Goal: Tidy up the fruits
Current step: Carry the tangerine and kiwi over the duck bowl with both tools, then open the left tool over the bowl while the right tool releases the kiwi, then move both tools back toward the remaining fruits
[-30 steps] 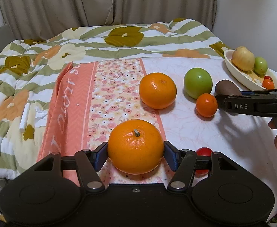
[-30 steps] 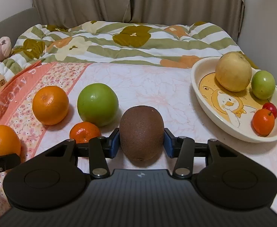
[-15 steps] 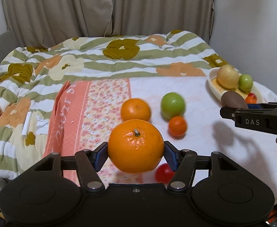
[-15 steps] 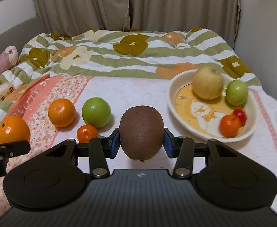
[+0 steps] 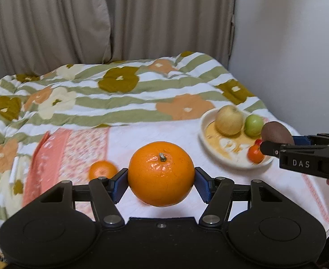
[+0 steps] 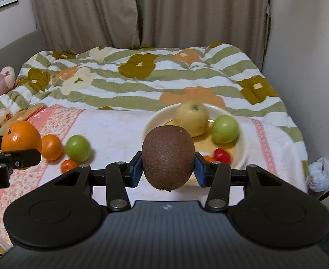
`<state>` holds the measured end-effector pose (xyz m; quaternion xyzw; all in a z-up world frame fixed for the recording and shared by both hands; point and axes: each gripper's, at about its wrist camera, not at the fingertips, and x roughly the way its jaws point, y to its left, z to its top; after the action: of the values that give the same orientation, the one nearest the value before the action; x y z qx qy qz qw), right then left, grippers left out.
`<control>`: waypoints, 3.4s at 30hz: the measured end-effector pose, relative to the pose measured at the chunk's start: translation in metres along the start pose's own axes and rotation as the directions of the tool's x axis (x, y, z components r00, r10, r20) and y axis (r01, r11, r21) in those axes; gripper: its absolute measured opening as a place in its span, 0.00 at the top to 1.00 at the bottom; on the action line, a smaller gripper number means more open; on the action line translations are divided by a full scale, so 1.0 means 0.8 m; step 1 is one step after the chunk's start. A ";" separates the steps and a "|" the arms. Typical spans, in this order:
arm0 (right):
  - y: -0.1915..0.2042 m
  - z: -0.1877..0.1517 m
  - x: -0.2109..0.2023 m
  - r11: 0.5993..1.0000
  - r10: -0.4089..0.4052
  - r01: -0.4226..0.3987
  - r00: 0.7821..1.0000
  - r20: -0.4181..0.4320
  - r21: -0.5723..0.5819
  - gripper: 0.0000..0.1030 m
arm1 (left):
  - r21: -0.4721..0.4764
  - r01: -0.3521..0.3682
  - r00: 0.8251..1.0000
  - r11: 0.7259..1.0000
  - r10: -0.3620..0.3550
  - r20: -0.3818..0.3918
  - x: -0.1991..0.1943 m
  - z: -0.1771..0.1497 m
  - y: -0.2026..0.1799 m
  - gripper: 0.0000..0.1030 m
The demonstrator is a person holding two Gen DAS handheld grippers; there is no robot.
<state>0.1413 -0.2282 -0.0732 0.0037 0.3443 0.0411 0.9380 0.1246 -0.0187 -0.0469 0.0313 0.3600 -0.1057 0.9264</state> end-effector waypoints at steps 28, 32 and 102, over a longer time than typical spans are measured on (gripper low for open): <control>-0.141 0.024 0.106 0.999 0.051 -0.050 0.997 -0.058 0.013 0.41 | 0.190 0.064 0.993 0.980 -0.043 -0.112 0.202 0.060 -0.148 0.36; -0.147 0.023 0.113 0.999 0.049 -0.047 0.997 -0.067 0.021 0.41 | 0.233 0.061 0.991 0.971 -0.030 -0.133 0.217 0.057 -0.158 0.35; -0.077 0.040 0.037 0.991 0.081 -0.083 0.997 -0.017 -0.104 0.01 | 0.002 -0.200 0.980 0.980 0.200 -0.017 0.031 0.000 -0.078 0.05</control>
<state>0.1888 -0.2866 -0.0703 -0.0315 0.3472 0.0976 0.9322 0.1284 -0.0834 -0.0624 0.0686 0.3631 -0.0117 0.9291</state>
